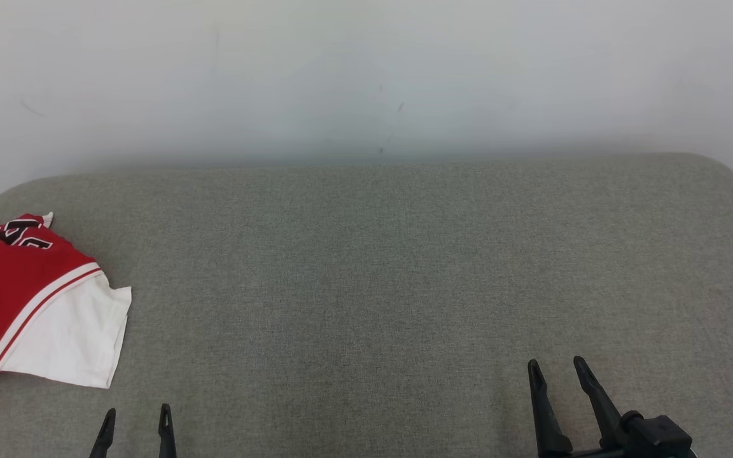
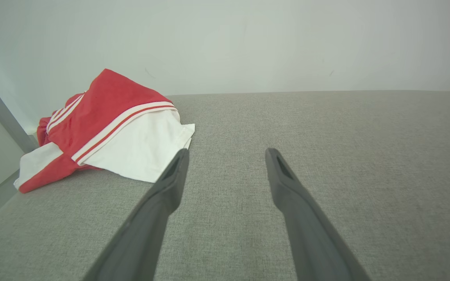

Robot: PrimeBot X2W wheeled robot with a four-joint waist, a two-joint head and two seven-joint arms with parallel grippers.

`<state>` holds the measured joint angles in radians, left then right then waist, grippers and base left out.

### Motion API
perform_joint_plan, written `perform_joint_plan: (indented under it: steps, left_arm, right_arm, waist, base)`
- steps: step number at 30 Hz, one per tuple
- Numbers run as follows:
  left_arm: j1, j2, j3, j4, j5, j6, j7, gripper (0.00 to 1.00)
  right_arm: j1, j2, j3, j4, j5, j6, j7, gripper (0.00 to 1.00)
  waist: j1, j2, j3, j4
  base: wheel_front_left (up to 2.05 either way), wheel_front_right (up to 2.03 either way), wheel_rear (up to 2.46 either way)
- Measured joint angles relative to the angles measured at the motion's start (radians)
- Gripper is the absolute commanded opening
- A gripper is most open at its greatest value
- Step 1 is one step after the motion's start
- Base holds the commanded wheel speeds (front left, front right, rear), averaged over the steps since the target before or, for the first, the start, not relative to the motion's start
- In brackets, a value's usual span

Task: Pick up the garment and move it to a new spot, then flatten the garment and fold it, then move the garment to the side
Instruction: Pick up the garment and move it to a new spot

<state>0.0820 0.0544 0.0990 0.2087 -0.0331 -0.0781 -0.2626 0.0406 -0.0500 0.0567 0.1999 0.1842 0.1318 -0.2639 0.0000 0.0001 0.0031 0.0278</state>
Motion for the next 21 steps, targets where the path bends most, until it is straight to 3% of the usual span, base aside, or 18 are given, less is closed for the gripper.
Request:
perform_joint_plan:
  steps: [11, 21]
  left_arm:
    - [-0.002, -0.002, 0.003, 0.006, -0.001, 0.007, 0.000, 1.00]
    - [0.001, -0.003, 0.003, 0.013, -0.002, 0.022, 0.000, 1.00]
  right_arm:
    - [0.001, 0.000, -0.006, 0.000, 0.000, 0.000, 0.000, 1.00]
    - [0.017, 0.000, -0.004, 0.005, 0.007, 0.000, 0.000, 1.00]
  waist:
    - [0.0000, 0.0000, 0.001, 0.020]
    - [0.0002, 0.0000, -0.007, 0.101]
  base:
    - [0.00, 0.00, 0.00]
    - [0.00, 0.00, 0.00]
